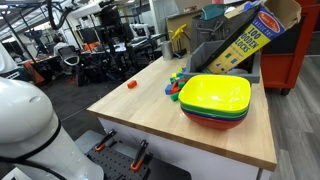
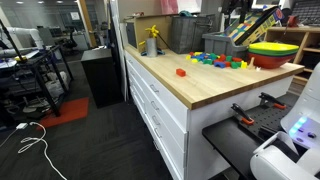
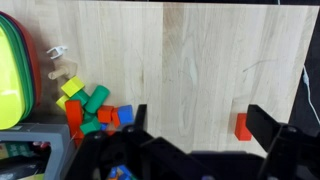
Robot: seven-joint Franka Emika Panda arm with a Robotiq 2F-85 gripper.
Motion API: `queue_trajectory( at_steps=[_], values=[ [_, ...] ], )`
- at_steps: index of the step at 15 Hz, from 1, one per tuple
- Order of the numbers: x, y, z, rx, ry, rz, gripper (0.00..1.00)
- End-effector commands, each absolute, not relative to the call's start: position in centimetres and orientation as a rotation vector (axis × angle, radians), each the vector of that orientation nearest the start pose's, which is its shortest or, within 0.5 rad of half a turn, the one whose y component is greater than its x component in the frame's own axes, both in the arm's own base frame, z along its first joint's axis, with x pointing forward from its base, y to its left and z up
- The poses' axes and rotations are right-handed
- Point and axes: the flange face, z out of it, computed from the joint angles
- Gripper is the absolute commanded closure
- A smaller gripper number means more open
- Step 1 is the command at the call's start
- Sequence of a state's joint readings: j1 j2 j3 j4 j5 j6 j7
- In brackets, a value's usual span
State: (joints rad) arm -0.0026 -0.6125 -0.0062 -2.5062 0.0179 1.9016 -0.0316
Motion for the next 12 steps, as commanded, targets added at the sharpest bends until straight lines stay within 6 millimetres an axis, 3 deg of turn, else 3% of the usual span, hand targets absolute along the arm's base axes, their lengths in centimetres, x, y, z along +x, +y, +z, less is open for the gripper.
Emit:
queue_trajectory(
  at_steps=[1, 3, 12],
  values=[
    [36.5, -0.2, 49.0, -3.121, -0.028, -0.012, 0.00],
    [36.9, -0.4, 48.5, -3.113, 0.002, 0.001, 0.00],
    [42.8, -1.7, 46.7, -3.139, -0.006, 0.023, 0.00]
  ],
)
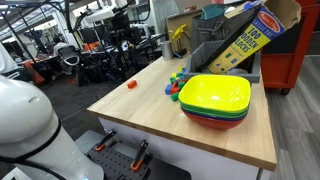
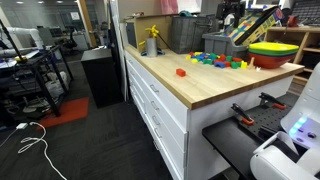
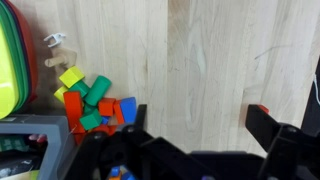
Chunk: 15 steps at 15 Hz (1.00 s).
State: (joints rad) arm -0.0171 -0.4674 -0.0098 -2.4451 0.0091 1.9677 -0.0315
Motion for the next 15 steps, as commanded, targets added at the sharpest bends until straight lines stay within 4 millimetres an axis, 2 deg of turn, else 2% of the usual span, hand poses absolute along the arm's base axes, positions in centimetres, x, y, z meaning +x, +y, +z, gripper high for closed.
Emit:
queue_trajectory(
  at_steps=[1, 8, 15],
  values=[
    [43.4, -1.8, 46.5, -3.136, -0.015, 0.028, 0.00],
    [47.1, -2.6, 43.0, -3.123, -0.142, 0.129, 0.00],
    [50.9, -1.9, 40.3, -3.110, -0.278, 0.174, 0.00]
  ],
)
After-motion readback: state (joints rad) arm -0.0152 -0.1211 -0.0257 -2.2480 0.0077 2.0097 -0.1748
